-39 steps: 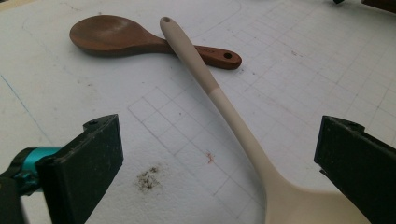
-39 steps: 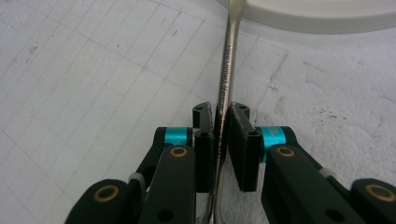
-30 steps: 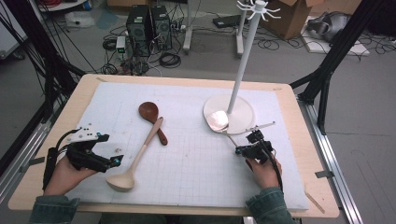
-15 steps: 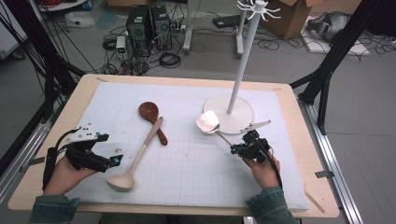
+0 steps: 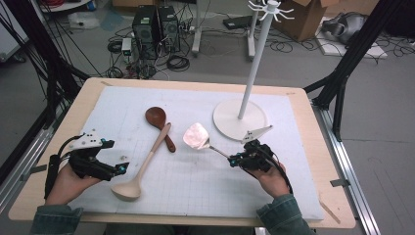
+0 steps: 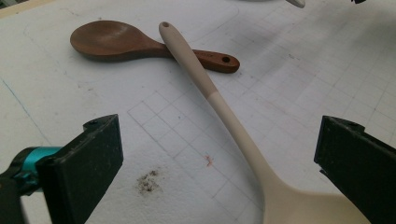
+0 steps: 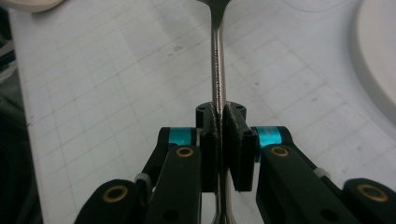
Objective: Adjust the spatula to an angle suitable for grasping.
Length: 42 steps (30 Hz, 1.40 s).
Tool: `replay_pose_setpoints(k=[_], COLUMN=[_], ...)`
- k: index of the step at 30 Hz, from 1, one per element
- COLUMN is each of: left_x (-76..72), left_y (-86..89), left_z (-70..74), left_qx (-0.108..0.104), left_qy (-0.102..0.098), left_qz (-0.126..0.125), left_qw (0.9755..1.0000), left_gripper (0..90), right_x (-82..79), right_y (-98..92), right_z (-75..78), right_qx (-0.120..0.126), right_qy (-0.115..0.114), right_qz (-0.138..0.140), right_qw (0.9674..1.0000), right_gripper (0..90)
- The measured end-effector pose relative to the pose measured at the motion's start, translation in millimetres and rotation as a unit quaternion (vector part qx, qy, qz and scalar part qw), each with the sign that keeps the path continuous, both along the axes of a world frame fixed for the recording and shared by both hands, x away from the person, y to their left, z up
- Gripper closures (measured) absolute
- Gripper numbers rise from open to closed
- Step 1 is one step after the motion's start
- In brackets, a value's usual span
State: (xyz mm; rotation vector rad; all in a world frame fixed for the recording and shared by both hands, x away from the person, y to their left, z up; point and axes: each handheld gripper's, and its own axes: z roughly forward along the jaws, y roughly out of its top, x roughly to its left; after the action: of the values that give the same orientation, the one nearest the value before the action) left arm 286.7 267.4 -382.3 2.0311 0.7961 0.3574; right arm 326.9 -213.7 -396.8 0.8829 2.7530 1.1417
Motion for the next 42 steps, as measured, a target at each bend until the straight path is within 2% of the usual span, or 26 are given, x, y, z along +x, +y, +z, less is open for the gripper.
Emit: replay_pose_setpoints(k=[8,25,37,40,42], left_x=[-0.3,0.1,0.4,0.4,0.6], left_y=[-1.3,-2.7,-5.3,-5.9,-6.2], left_z=[-0.2,-1.0,-1.4,-1.5,-1.6], left_qx=[-0.001,-0.002,0.0,0.0,0.002], left_qy=[0.0,0.001,0.0,0.001,0.001], left_qz=[-0.002,-0.008,-0.017,-0.02,-0.022], left_qw=[1.0,1.0,0.9999,0.9998,0.9998], left_gripper=[1.8,1.8,1.8,1.8,1.7], right_x=[-2.8,-4.1,-0.8,1.5,2.8], right_y=[16.2,42.7,66.9,71.2,72.7], right_z=[-5.4,-14.9,-23.2,-27.3,-29.1], right_qx=[-0.011,-0.023,-0.051,-0.057,-0.054], right_qy=[0.006,0.016,0.009,0.004,0.008], right_qz=[0.056,0.126,0.18,0.188,0.188], right_qw=[0.9984,0.9917,0.9823,0.9804,0.9806], right_gripper=[84.6,84.6,84.5,84.5,84.4])
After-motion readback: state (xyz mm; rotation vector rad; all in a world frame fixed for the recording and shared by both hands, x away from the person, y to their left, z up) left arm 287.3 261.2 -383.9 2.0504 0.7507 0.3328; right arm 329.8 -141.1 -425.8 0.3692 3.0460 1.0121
